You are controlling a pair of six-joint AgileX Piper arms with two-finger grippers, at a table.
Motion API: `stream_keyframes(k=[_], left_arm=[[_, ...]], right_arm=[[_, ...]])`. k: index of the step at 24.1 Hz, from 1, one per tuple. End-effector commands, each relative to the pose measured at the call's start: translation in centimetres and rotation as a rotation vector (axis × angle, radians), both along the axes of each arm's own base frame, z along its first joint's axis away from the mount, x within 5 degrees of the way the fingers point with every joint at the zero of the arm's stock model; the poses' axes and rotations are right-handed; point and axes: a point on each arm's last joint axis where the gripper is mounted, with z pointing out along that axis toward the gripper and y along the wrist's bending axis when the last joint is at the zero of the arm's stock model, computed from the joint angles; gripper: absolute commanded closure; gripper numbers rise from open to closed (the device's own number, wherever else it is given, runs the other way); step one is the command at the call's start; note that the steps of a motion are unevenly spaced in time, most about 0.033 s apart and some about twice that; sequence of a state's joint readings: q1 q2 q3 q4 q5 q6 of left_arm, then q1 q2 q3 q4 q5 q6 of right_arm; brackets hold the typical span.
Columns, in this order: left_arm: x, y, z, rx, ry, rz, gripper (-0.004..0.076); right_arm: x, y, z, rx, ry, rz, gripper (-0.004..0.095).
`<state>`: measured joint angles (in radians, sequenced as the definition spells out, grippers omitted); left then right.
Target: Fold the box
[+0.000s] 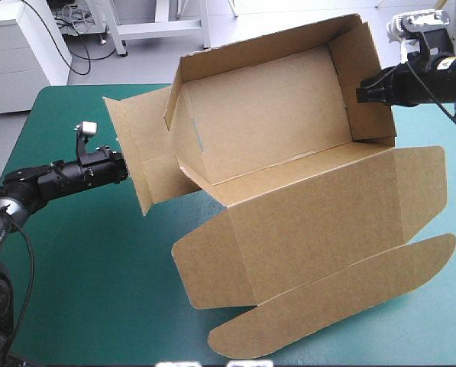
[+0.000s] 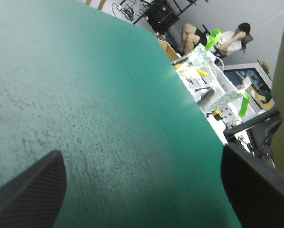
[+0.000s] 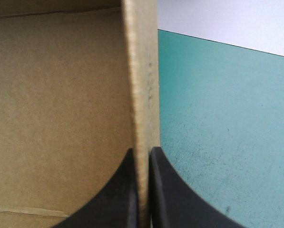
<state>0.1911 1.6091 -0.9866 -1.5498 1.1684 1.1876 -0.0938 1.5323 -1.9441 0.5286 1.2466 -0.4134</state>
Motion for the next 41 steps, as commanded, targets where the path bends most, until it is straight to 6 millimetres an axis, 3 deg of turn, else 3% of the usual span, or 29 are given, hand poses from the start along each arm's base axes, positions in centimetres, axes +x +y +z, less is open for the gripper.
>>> stream_keyframes(k=[1,6,11,15,19,24,29,36,41], left_arm=[[-1.6,-1.9,4.9,-0.112,-0.142,-0.120,0.0093],[-3.0,-2.8,8.5,-0.119,-0.238,-0.146,0.0093],[-4.6,-3.3,10.9,-0.117,-0.289,-0.160,0.0093],[-5.2,-3.6,12.6,-0.145,-0.340,-0.162,0.0093],[-5.6,-5.5,13.5,-0.164,-0.365,-0.227,0.0093],[-4.7,-7.3,15.4,0.051,-0.383,-0.133,0.0103],[-4.5,-9.7,19.6,0.330,-0.388,0.123,0.0110],[-4.6,-12.1,21.3,0.376,-0.474,0.273,0.0156],[-4.5,-13.1,21.8,0.280,-0.493,0.346,0.0266]], right_arm=[[-1.5,0.1,2.2,0.034,-0.103,-0.011,0.0927],[-0.8,0.5,1.8,-0.009,-0.107,-0.020,0.0920],[-0.3,1.9,2.0,-0.038,-0.157,-0.030,0.0920],[-0.1,4.4,2.5,-0.065,-0.234,-0.053,0.0920],[-0.2,6.8,3.2,-0.057,-0.325,-0.058,0.0919],[-0.5,8.4,3.7,-0.100,-0.405,-0.099,0.0920],[-0.4,8.6,4.3,-0.056,-0.452,-0.151,0.0920],[-0.3,8.6,4.7,0.020,-0.473,-0.183,0.0920],[-0.3,8.6,4.8,0.050,-0.470,-0.193,0.0920]])
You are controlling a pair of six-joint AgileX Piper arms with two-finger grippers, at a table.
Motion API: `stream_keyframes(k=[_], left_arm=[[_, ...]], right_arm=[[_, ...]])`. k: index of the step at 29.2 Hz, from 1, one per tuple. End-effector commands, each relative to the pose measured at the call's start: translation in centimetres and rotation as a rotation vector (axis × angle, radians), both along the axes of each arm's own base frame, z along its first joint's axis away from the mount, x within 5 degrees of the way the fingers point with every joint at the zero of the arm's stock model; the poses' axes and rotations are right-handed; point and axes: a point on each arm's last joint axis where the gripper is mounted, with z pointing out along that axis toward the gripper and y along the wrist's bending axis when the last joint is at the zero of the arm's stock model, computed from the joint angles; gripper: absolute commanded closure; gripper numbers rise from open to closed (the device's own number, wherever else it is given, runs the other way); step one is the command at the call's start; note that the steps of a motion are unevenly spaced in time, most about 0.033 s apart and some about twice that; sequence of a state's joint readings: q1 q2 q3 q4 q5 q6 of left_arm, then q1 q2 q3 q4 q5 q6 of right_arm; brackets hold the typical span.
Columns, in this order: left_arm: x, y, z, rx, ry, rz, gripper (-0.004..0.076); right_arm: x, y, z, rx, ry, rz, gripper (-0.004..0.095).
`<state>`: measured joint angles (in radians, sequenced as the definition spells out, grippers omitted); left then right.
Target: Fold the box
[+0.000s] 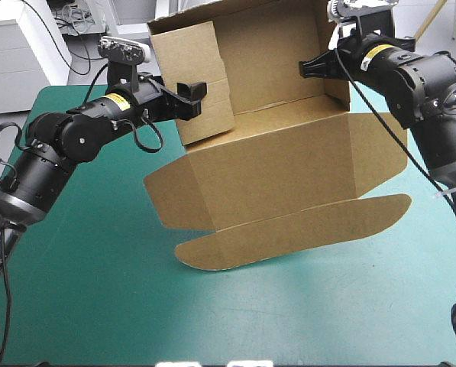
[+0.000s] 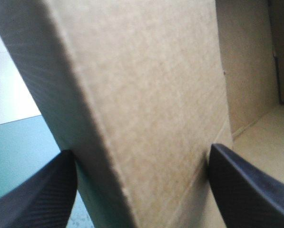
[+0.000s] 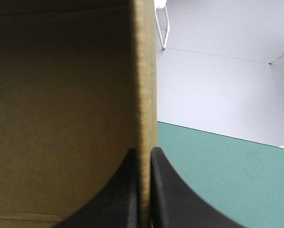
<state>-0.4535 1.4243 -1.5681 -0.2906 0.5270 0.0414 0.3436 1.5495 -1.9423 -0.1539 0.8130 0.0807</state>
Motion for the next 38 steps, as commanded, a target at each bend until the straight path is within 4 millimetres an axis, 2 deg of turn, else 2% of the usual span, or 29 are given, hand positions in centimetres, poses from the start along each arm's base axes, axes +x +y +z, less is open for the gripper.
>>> stream_keyframes(k=[1,2,7,8,11,16,23,32,38], left_arm=[[-1.4,-0.3,3.2,-0.175,-0.128,0.019,0.0310],[-1.3,-0.4,3.2,-0.177,-0.135,0.020,0.0354],[-0.7,-0.7,2.9,-0.202,-0.128,0.030,0.0706],[-0.5,-0.7,2.8,-0.203,-0.129,0.032,0.0732],[0.2,-1.1,2.2,-0.202,-0.114,0.034,0.0728],[2.1,-2.1,-0.3,-0.136,-0.035,0.035,0.0728],[4.5,-2.7,-4.7,-0.009,0.155,0.031,0.0728],[5.8,-0.4,-7.9,0.141,0.347,0.047,0.0728],[6.6,0.3,-10.4,0.228,0.481,0.033,0.0728]], right_arm=[[-1.6,0.0,3.0,0.114,-0.155,0.030,0.0920],[-1.6,0.0,3.0,0.119,-0.154,0.029,0.0922],[-1.6,0.0,3.1,0.133,-0.158,0.027,0.0922],[-1.6,0.0,3.1,0.135,-0.155,0.028,0.0922],[-1.7,0.0,2.8,0.133,-0.126,0.027,0.0922],[-0.7,0.3,0.6,0.085,0.034,0.008,0.0922],[3.0,2.1,-5.7,0.029,0.365,0.010,0.0922],[6.9,4.8,-13.5,0.016,0.688,0.084,0.0922],[8.0,5.4,-16.5,0.000,0.791,0.084,0.0922]])
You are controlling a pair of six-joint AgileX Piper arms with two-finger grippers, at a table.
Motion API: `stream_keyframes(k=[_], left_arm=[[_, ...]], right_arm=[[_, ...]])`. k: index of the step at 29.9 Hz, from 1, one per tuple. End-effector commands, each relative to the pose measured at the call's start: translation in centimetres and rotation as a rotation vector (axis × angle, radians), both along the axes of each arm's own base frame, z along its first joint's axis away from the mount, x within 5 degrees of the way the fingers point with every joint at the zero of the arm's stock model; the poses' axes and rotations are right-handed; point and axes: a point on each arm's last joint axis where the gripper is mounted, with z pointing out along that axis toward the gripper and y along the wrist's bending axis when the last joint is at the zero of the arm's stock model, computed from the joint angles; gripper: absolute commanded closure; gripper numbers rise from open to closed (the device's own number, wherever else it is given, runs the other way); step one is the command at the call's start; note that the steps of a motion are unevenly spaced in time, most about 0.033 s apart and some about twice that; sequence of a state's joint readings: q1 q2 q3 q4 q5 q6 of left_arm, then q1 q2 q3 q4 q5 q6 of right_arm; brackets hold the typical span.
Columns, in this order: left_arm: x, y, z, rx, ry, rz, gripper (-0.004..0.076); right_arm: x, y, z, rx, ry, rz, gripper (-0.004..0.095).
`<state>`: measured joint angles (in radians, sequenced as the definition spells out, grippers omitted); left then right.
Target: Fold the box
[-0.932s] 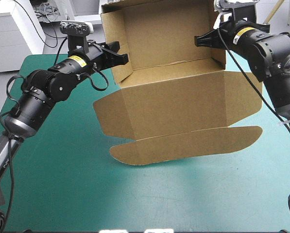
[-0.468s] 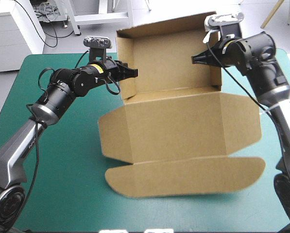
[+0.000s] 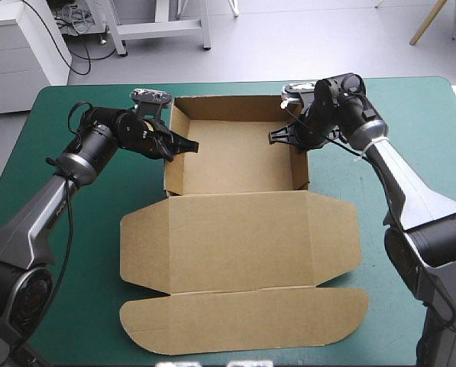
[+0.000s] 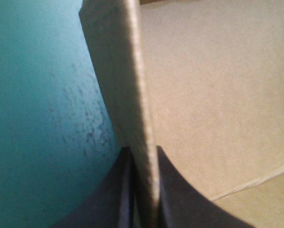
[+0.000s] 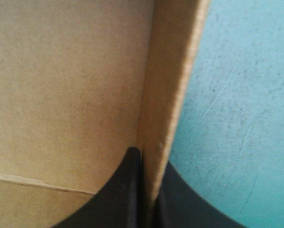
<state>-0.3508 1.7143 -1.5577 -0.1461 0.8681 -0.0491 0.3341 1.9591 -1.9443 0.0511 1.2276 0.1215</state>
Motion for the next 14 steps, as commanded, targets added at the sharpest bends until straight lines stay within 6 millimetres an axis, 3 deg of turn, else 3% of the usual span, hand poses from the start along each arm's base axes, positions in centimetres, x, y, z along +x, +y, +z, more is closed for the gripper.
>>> stream_keyframes(k=[1,6,9,12,14], left_arm=[[-0.6,-1.0,2.5,-0.092,-0.065,-0.049,0.0728],[0.1,-1.3,0.2,-0.044,0.026,-0.077,0.0721],[0.3,-1.3,-1.1,-0.019,0.089,-0.084,0.0671],[0.4,-1.2,-1.8,-0.010,0.134,-0.083,0.0555],[0.4,-1.1,-1.9,-0.001,0.143,-0.083,0.0455]], right_arm=[[-0.8,1.2,2.0,0.088,-0.052,0.058,0.0922],[-0.5,1.4,1.4,0.090,-0.037,0.060,0.0922],[-0.4,1.4,1.3,0.090,-0.031,0.050,0.0900],[-0.4,1.5,1.2,0.102,-0.026,0.051,0.0750],[-0.5,1.5,1.2,0.102,-0.028,0.064,0.0572]])
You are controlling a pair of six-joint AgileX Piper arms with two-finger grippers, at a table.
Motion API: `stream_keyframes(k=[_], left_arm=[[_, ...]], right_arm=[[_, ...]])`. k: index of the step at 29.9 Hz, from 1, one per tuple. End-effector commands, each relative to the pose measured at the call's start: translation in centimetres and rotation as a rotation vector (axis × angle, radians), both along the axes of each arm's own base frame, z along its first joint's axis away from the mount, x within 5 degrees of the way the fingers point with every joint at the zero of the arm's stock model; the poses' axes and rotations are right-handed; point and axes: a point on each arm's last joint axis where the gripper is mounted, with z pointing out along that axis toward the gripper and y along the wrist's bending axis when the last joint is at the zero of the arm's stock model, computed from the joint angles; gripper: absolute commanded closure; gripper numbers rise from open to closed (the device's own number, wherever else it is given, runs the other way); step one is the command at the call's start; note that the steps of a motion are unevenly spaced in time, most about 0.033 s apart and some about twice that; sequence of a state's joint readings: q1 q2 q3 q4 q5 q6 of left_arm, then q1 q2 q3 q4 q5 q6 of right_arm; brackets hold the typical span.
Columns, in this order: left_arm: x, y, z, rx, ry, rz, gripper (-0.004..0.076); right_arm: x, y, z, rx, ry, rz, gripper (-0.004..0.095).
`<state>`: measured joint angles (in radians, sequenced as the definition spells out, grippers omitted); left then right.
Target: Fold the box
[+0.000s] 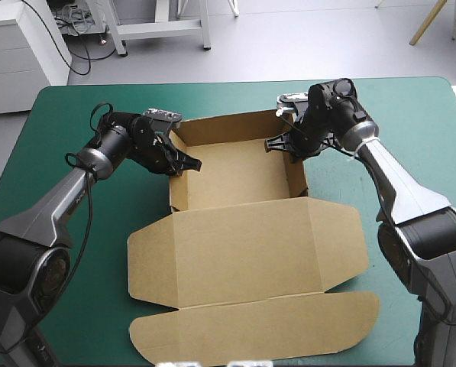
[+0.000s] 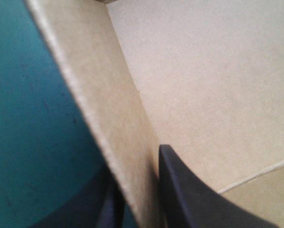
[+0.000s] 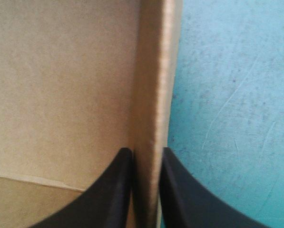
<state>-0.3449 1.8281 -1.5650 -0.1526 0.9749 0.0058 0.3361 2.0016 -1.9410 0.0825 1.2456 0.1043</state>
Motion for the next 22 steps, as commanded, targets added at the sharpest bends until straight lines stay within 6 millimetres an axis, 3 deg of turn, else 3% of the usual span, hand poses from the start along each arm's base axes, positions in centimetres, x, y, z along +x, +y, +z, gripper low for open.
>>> stream_keyframes(k=[1,4,6,10,12,17,22], left_arm=[[-0.9,-0.7,2.8,-0.085,-0.042,-0.020,0.0399],[-0.9,-0.6,2.9,-0.082,-0.047,-0.021,0.0245],[-1.0,-0.6,3.1,-0.083,-0.050,-0.021,0.0181],[-1.1,-0.4,4.0,-0.083,-0.092,-0.020,0.0153],[-1.3,-0.2,5.3,-0.087,-0.141,-0.021,0.0153],[-2.5,0.5,10.6,-0.102,-0.302,-0.029,0.0153],[-5.6,2.2,17.2,-0.091,-0.518,-0.038,0.0163]], right_arm=[[-1.0,1.0,3.2,0.100,-0.095,0.044,0.0431],[-1.0,1.0,3.2,0.101,-0.096,0.057,0.0147],[-0.9,1.0,3.2,0.089,-0.104,0.063,0.0056],[-0.9,0.4,3.6,0.038,-0.139,0.060,0.0054],[-1.2,0.0,4.4,0.023,-0.168,0.061,0.0054],[-2.5,-0.9,8.0,0.008,-0.305,0.064,0.0058],[-5.5,-2.2,13.7,0.042,-0.519,0.068,0.0058]])
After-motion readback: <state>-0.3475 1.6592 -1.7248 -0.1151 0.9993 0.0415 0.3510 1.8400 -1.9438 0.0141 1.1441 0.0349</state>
